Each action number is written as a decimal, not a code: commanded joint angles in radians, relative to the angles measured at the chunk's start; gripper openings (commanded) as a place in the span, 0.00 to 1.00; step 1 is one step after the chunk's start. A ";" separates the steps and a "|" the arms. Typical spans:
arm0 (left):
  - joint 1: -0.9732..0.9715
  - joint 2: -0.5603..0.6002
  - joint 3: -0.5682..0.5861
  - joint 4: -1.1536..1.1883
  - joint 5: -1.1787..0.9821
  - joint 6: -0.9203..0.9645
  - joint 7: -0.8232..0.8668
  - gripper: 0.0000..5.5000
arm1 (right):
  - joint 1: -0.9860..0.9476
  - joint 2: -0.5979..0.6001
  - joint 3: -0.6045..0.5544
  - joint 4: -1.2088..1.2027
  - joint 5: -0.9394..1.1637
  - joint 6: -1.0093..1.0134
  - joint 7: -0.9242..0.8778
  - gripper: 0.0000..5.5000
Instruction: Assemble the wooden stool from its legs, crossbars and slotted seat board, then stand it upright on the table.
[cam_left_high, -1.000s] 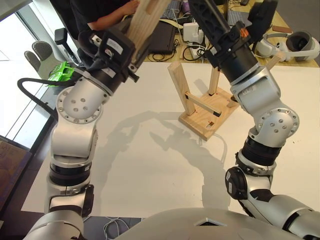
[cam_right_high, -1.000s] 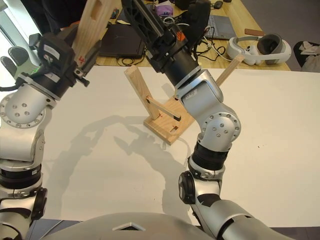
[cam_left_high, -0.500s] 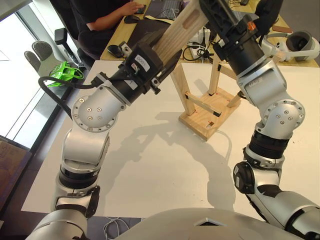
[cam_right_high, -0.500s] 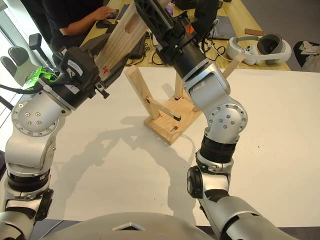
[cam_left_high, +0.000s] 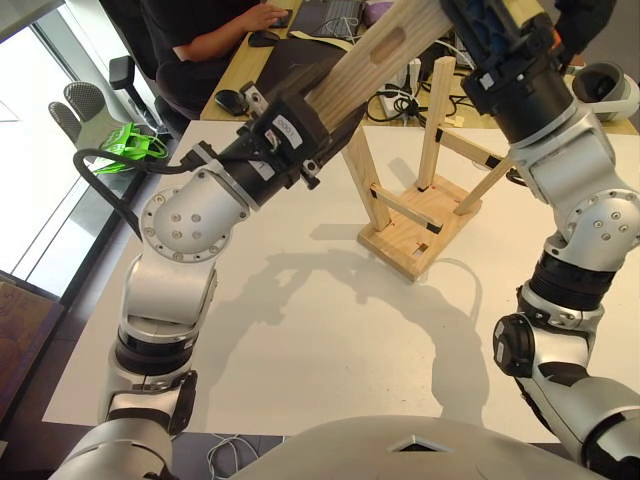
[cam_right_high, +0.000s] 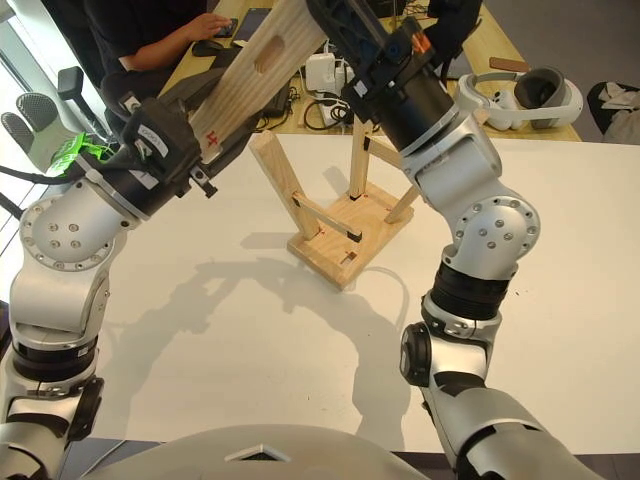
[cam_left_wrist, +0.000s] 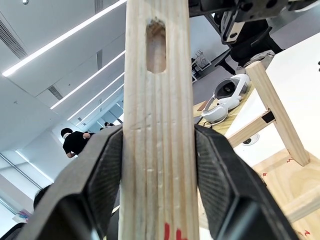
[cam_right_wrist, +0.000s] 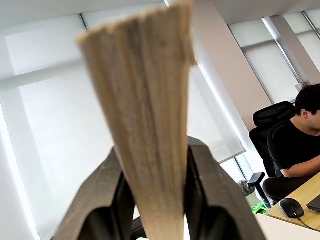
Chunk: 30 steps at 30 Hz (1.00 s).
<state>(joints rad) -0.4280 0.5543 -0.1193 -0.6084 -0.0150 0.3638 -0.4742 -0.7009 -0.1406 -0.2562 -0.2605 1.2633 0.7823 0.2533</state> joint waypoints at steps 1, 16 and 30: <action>-0.036 0.027 0.005 0.070 0.071 -0.051 0.006 0.37 | 0.018 -0.014 0.022 -0.022 0.082 0.034 0.061 0.20; -0.016 -0.005 0.045 0.025 0.112 -0.132 0.008 0.58 | -0.097 -0.009 -0.042 0.150 -0.167 -0.218 -0.183 0.18; 0.013 -0.263 0.347 0.282 -0.115 0.238 0.257 0.58 | -0.080 -0.506 0.118 0.092 -1.181 -0.644 -0.216 0.18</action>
<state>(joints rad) -0.3710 0.3203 0.2288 -0.3884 -0.1114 0.5840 -0.2371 -0.7373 -0.5970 -0.1522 -0.1684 0.1844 0.1916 0.0514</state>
